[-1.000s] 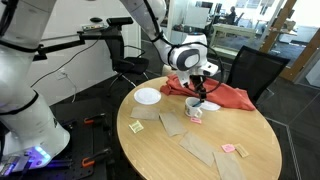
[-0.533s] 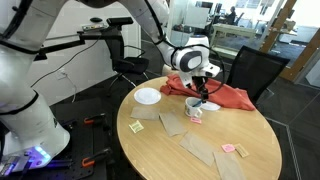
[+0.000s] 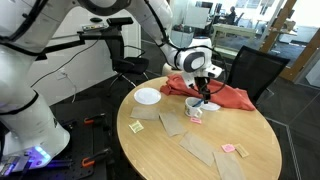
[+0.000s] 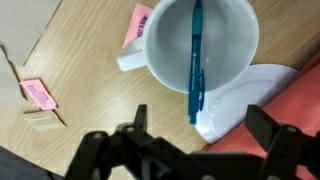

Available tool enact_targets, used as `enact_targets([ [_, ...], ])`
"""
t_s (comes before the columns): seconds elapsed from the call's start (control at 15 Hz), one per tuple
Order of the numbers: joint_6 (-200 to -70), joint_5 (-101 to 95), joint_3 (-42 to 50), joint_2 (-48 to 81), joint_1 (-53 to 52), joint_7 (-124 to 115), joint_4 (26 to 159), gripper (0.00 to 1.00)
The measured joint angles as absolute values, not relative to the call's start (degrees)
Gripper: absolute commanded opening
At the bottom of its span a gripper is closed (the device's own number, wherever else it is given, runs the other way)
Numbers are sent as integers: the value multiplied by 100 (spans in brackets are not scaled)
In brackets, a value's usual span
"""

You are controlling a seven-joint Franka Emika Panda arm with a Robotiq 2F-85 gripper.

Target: Take the pen out of the mug and put it on the table

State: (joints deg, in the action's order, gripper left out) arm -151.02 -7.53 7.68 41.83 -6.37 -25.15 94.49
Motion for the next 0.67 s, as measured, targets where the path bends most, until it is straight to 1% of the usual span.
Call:
enact_targets([
  [0.33,-14924,-747,768,4327,-639,-2514,9215,36],
  [0.4,-14913,-744,768,4346,-639,-2514,9187,27],
  [0.53,-14893,-735,768,4369,-639,-2514,9147,14],
  [0.6,-14880,-726,768,4381,-639,-2514,9123,5],
  [0.67,-14873,-716,768,4393,-639,-2514,9104,1],
])
